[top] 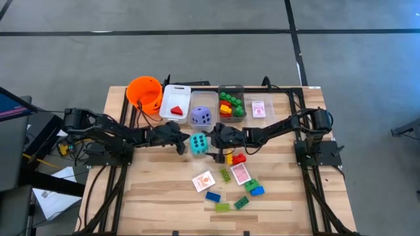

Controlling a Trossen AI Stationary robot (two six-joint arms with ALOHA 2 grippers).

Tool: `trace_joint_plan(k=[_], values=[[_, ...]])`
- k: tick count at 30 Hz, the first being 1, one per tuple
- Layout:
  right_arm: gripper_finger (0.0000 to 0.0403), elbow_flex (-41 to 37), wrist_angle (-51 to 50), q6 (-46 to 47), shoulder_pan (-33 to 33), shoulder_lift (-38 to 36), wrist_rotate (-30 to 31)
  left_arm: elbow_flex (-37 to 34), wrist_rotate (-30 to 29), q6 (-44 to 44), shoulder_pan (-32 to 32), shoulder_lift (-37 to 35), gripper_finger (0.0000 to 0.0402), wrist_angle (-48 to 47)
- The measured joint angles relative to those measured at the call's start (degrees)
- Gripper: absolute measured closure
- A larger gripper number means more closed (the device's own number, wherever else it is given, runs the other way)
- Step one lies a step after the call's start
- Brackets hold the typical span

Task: Pick & Place Toys
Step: Put the large blue dice into the left transparent bin

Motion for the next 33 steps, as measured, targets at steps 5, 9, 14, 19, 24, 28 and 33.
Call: trace_joint_plan(k=[5, 9, 14, 19, 24, 28, 33], values=[[0.0003, 0.00, 0.00, -0.06, 0.00, -0.01, -3.06, 0.00, 0.00, -0.02, 0.00, 0.00, 0.0402, 0.00], [0.0003, 0.00, -0.02, 0.56, -0.02, 0.01, 3.32, 0.00, 0.02, -0.02, 0.00, 0.00, 0.0402, 0.00], [0.0003, 0.00, 0.14, 0.42, -0.16, 0.01, 3.85, 0.00, 0.50, -0.02, -0.02, 0.00, 0.0402, 0.01], [0.0003, 0.57, 0.16, -0.11, -0.09, 0.01, 2.80, 0.00, 2.33, -0.04, -0.02, 0.00, 0.0402, 0.40], [0.0003, 0.76, 0.23, -0.89, -0.15, 0.01, -2.68, 0.00, 3.97, 0.06, -0.02, 0.00, 0.0402, 1.17], [0.0003, 0.76, 0.26, -0.98, -0.11, 0.01, -6.36, 0.02, 4.51, 3.75, -0.02, 0.00, 0.0402, 3.68], [0.0003, 0.76, 0.28, -0.98, -0.15, 0.01, -8.71, 0.02, 4.92, 5.83, -0.02, 0.00, 0.0402, 5.01]])
